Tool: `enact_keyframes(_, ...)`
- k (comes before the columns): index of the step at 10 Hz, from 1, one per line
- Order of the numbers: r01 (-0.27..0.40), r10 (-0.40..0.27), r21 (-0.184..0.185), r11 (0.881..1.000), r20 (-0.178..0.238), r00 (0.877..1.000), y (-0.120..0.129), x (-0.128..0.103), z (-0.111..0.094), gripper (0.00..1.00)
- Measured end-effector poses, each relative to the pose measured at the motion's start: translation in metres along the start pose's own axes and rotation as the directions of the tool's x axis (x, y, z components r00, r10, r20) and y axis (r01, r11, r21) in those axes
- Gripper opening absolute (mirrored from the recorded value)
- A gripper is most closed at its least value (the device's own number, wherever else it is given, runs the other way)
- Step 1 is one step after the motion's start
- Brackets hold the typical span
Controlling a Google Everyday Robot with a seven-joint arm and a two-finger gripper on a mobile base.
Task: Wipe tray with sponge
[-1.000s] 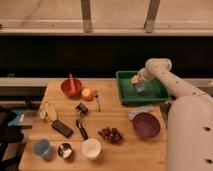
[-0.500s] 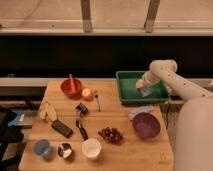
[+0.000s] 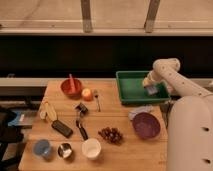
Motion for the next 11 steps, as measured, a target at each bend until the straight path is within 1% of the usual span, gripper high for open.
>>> enact_keyframes(2, 0.007, -0.006, -0.016, 1.0, 0.033, 0.999, 0.017, -0.015, 0.007, 0.07)
enact_keyframes(3, 0.022, -0.021, -0.028, 0.999, 0.043, 0.999, 0.027, -0.02, 0.009, 0.07)
enact_keyframes(4, 0.042, -0.04, -0.047, 0.998, 0.047, 0.998, 0.039, -0.02, 0.01, 0.07)
enact_keyframes(5, 0.059, -0.056, -0.063, 0.996, 0.048, 0.997, 0.049, -0.016, 0.007, 0.07)
enact_keyframes(7, 0.097, -0.094, -0.09, 0.991, 0.036, 0.995, 0.064, 0.006, -0.003, 0.07)
enact_keyframes(8, 0.106, -0.105, -0.088, 0.99, 0.022, 0.994, 0.065, 0.017, -0.007, 0.07)
enact_keyframes(9, 0.104, -0.103, -0.081, 0.991, 0.011, 0.995, 0.063, 0.023, -0.01, 0.07)
enact_keyframes(11, 0.065, -0.066, -0.03, 0.997, -0.01, 0.998, 0.034, 0.037, -0.016, 0.07)
